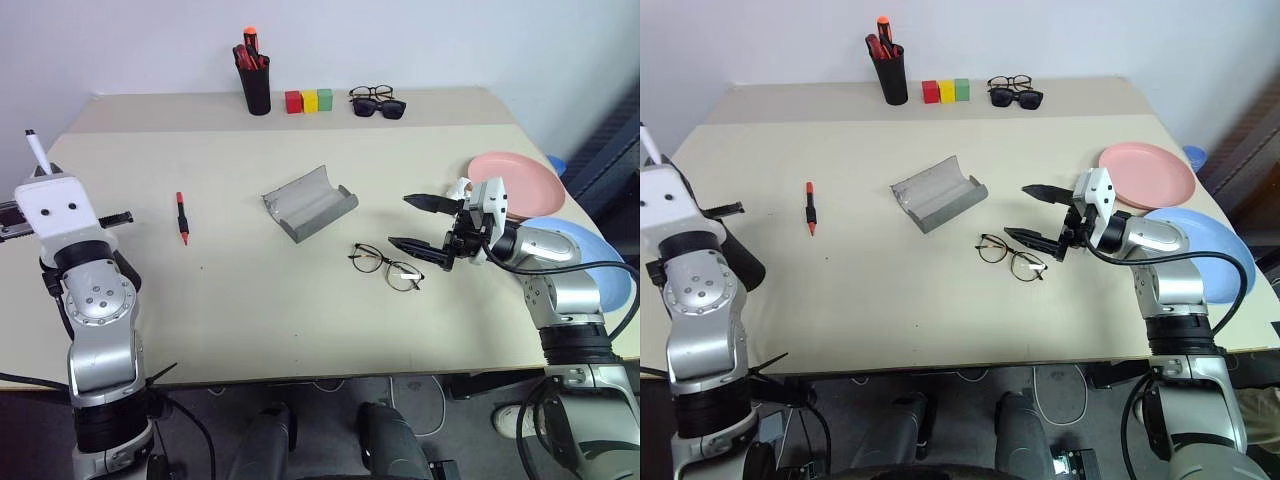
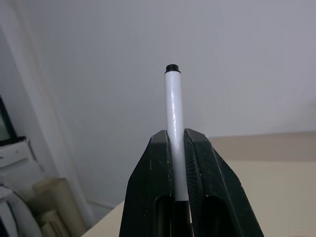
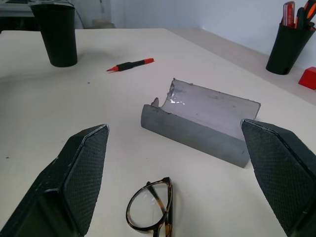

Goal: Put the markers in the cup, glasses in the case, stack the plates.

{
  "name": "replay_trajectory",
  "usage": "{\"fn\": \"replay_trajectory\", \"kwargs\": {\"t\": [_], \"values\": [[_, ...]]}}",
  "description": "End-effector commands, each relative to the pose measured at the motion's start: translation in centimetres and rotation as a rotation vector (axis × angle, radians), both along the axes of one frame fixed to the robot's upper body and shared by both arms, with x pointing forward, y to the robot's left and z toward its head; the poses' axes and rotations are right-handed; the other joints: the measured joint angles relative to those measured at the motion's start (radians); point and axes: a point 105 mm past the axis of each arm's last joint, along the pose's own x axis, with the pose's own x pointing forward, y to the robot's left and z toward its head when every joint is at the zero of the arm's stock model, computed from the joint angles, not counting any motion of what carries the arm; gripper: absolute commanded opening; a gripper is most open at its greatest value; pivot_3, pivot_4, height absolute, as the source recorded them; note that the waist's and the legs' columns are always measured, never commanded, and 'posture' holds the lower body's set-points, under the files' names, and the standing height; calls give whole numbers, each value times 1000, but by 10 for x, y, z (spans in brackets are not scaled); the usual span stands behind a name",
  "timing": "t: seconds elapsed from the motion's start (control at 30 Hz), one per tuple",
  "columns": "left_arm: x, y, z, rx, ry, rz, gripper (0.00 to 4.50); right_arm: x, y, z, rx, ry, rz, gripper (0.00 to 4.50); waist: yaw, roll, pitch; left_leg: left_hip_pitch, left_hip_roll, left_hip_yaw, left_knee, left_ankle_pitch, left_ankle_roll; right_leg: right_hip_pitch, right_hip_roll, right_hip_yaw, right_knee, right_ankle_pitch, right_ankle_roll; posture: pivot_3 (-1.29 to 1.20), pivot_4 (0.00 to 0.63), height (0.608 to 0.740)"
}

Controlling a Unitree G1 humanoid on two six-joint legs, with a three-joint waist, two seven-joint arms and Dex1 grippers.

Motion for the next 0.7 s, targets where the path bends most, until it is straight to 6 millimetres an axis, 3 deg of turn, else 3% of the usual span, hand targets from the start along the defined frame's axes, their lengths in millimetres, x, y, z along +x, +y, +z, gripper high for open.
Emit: {"fn": "replay_trajectory", "kwargs": {"t": [0.03, 0.37, 0.7], "values": [[-12, 6, 8, 37, -42, 37, 105, -8, 5, 9, 29, -25, 49, 4393, 0, 0, 0, 0, 0, 0, 0, 0, 0, 0, 0, 0, 0, 0, 0, 0, 150, 740], [-14, 11, 9, 151, -42, 44, 105, -44, 31, 23, 119, -29, 294, 4393, 1, 0, 0, 0, 0, 0, 0, 0, 0, 0, 0, 0, 0, -1, -2, 0, 150, 740], [-12, 9, 3, 285, -82, 54, 105, -44, 41, 19, 110, -37, 334, 4393, 1, 0, 0, 0, 0, 0, 0, 0, 0, -1, 0, 0, 0, -1, -3, 0, 150, 740]]}}
